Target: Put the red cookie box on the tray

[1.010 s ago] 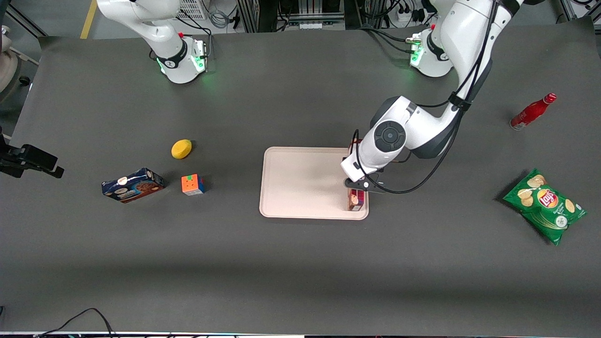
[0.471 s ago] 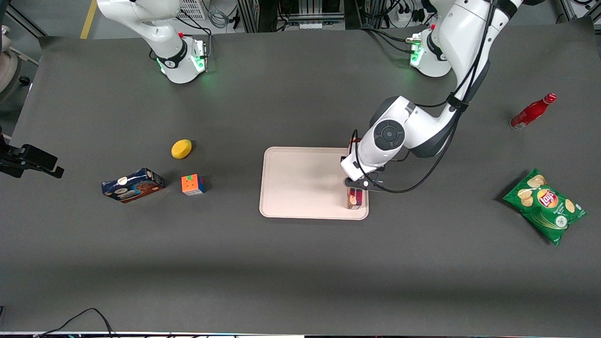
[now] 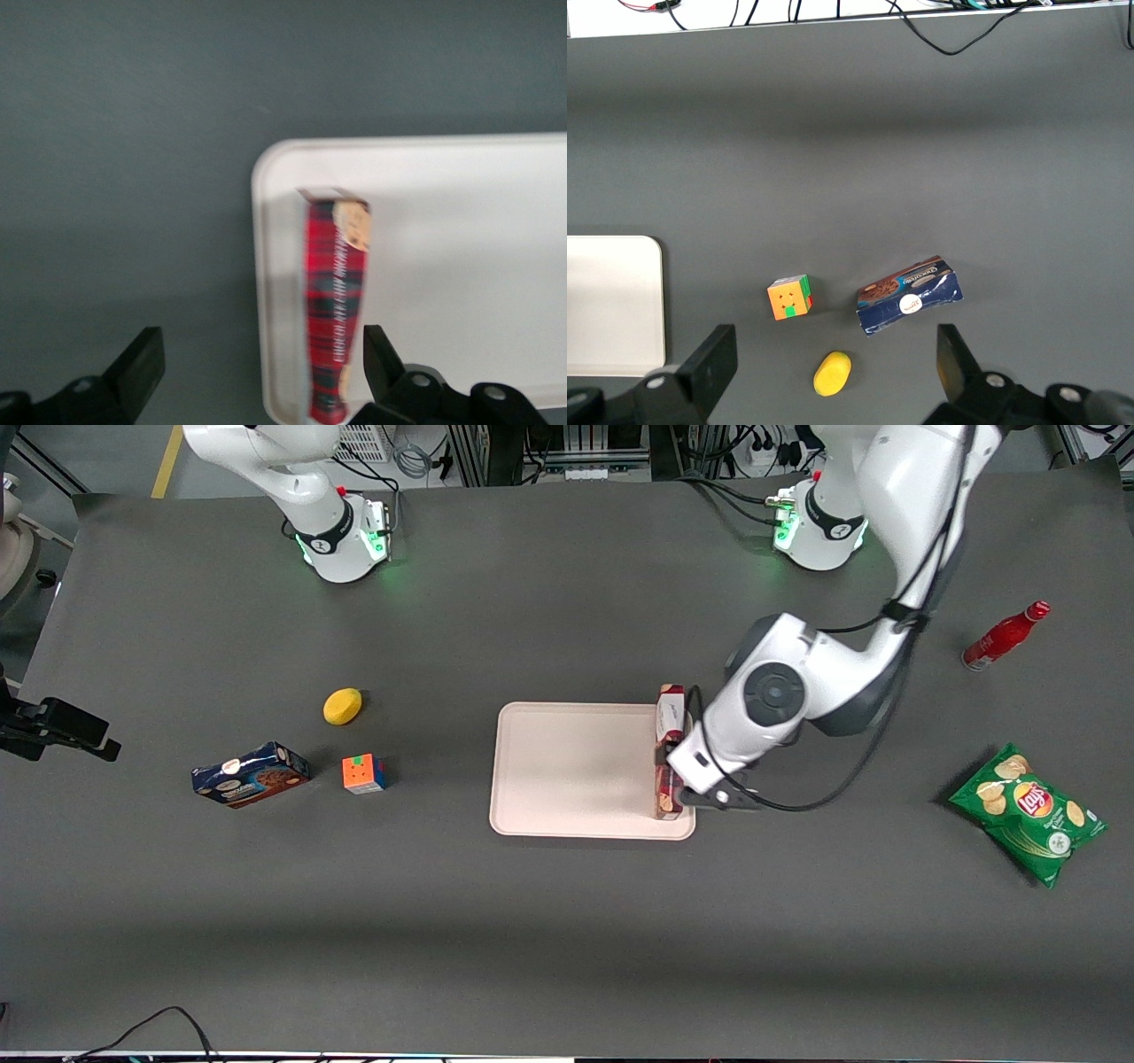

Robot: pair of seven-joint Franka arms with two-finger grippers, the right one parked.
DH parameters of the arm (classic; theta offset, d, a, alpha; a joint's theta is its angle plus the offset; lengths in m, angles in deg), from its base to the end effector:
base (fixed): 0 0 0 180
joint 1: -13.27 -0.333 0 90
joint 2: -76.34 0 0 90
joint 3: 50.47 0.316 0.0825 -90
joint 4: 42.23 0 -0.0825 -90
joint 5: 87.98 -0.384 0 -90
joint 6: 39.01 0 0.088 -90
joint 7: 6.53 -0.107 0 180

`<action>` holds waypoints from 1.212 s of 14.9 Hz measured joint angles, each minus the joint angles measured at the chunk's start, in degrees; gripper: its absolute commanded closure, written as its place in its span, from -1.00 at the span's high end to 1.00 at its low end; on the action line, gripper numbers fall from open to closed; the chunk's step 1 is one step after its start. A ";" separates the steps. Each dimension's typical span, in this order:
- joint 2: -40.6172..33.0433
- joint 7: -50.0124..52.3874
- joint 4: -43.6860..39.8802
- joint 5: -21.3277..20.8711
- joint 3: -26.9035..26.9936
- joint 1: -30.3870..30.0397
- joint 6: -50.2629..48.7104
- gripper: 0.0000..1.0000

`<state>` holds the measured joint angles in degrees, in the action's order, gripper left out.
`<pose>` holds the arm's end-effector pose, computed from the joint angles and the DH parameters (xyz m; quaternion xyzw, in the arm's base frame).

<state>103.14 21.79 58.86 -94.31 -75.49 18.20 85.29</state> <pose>0.5790 -0.3000 0.3195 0.9983 -0.0259 -0.0316 0.0405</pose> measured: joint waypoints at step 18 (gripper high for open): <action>-25.23 -28.19 -10.48 4.95 20.25 -7.94 -31.50 1.00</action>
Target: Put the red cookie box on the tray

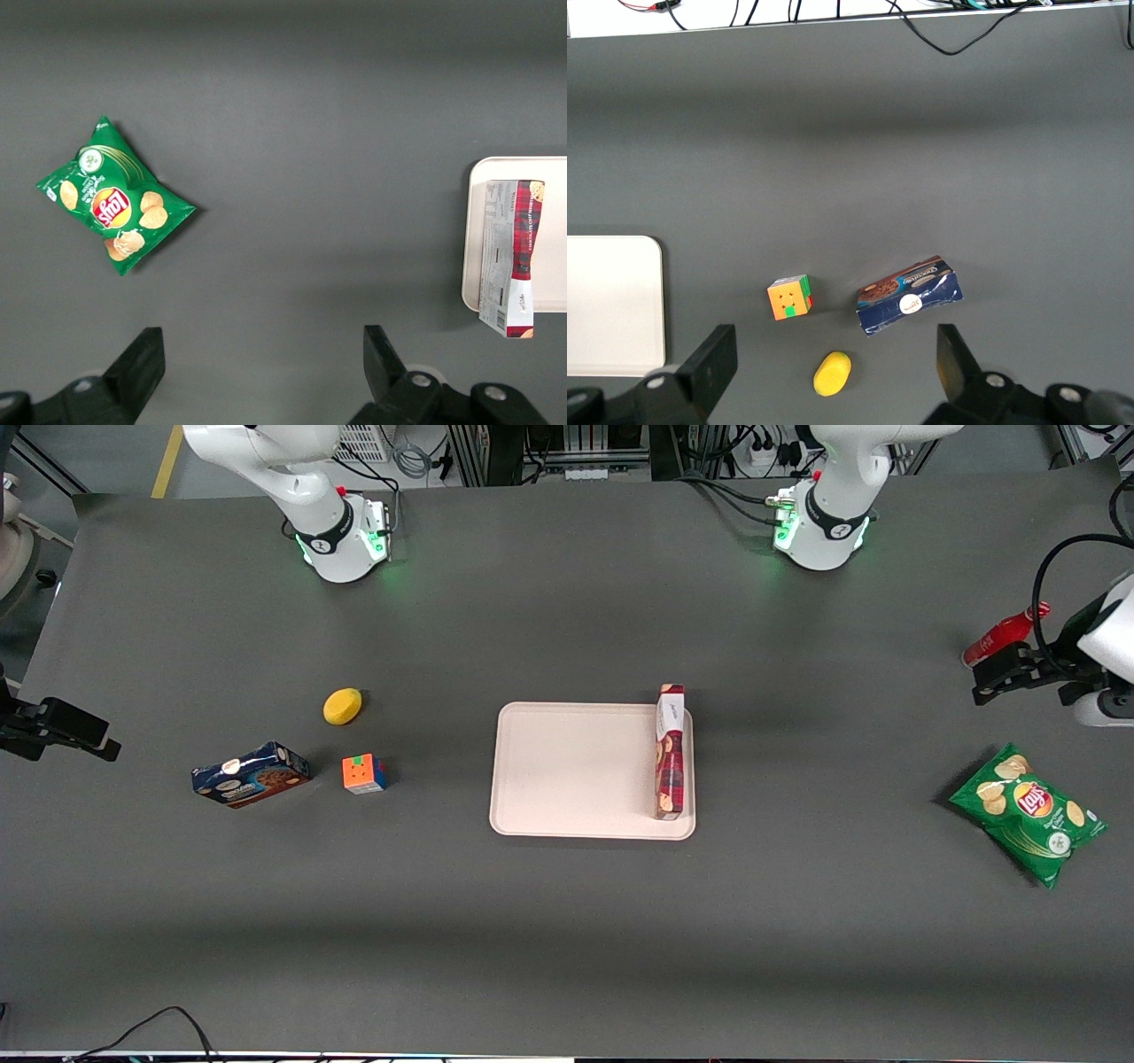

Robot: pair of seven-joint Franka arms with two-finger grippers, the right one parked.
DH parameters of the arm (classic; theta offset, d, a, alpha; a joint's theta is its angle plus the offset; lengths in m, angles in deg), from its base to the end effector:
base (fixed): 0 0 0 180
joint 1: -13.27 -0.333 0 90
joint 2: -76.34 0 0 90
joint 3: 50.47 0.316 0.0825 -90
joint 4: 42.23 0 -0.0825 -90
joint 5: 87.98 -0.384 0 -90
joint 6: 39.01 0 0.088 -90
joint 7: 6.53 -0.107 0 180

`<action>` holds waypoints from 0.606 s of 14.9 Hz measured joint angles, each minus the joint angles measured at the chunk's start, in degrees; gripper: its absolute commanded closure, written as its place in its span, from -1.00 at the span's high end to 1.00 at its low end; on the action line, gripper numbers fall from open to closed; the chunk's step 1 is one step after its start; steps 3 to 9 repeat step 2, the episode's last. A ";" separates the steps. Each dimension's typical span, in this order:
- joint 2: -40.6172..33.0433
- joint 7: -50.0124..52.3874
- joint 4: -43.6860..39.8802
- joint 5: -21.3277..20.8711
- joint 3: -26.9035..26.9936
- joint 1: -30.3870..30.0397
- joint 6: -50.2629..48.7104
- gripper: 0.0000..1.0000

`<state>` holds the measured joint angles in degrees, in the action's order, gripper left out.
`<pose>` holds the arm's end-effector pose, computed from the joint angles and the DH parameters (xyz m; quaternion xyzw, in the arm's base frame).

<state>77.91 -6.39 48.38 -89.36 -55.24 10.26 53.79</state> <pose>0.5669 -0.0143 0.6085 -0.9998 0.0146 -0.0056 0.0108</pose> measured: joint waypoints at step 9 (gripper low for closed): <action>0.02 -0.27 0.58 0.15 -0.01 -0.23 0.00 1.00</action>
